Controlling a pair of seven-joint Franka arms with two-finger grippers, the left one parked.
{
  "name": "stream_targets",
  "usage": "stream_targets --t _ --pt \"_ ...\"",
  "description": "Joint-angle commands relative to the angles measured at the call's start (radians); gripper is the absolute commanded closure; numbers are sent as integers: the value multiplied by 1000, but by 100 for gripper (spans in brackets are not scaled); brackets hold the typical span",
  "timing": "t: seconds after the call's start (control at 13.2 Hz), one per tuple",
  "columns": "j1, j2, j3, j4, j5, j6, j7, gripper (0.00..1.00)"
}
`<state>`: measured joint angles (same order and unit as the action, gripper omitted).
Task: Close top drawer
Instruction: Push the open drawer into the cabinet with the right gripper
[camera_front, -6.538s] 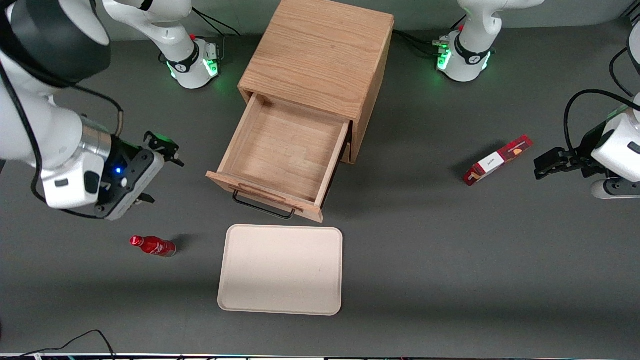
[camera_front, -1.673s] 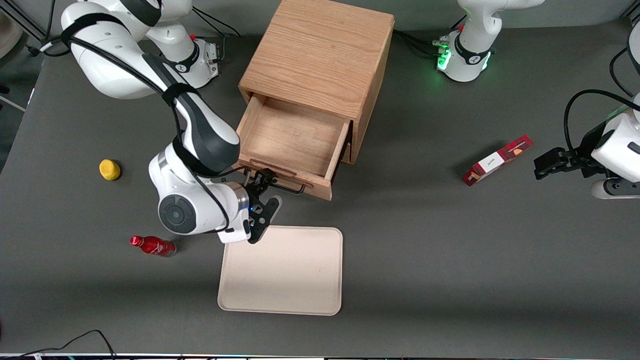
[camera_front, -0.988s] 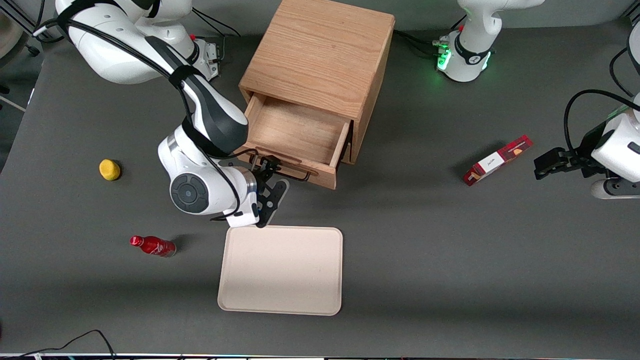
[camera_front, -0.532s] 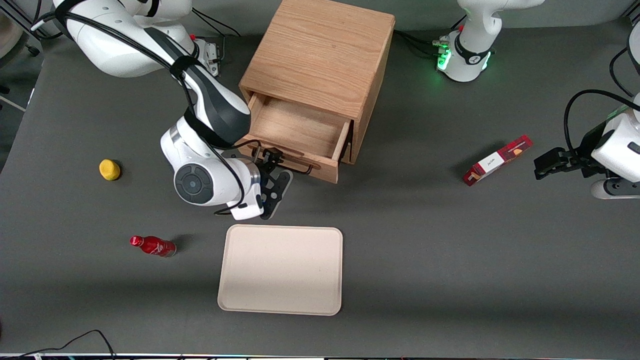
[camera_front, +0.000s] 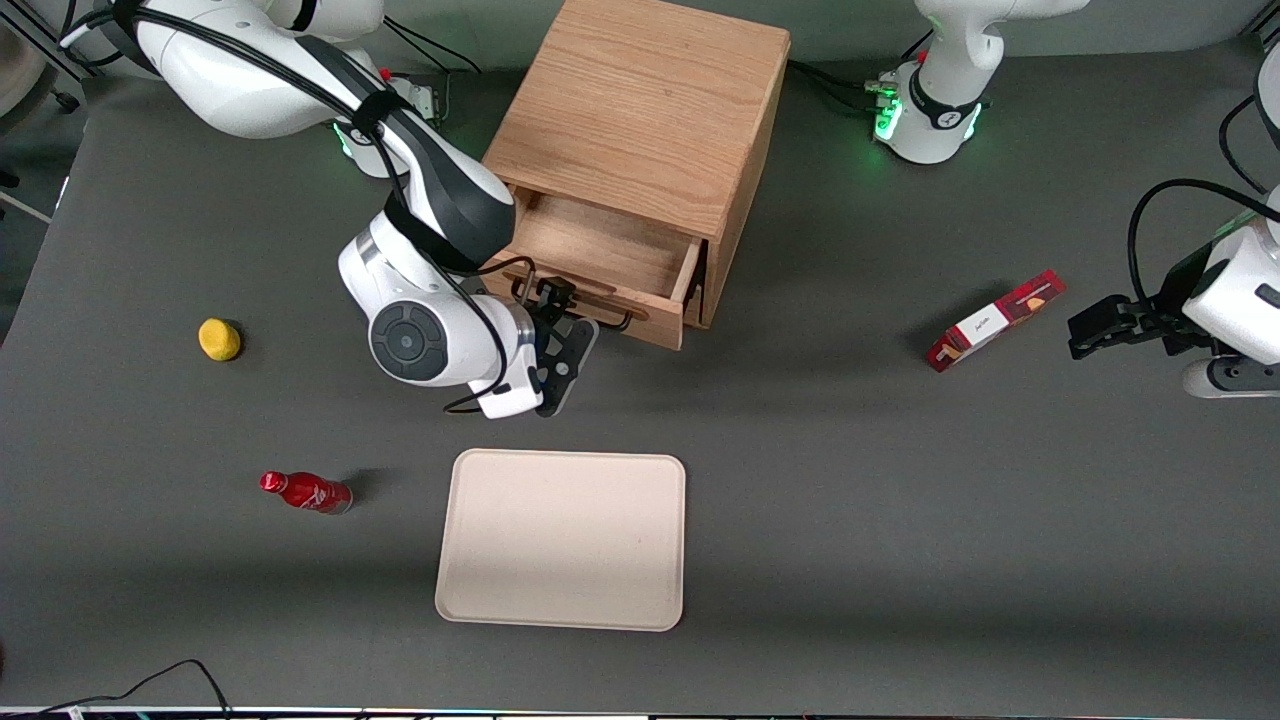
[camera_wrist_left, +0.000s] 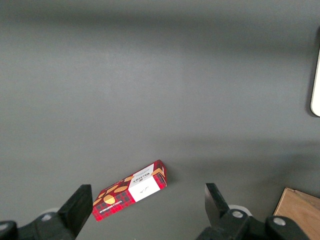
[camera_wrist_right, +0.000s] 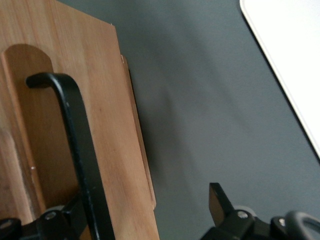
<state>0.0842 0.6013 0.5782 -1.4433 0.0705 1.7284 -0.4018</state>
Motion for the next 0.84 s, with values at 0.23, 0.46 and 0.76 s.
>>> stream_targets --t 0.23,0.46,0.76 --pt "-15 -52 57 -80 28 33 63 0" --pt "-17 -69 87 -109 28 42 78 0" --pt "-18 -100 111 -178 28 89 84 0"
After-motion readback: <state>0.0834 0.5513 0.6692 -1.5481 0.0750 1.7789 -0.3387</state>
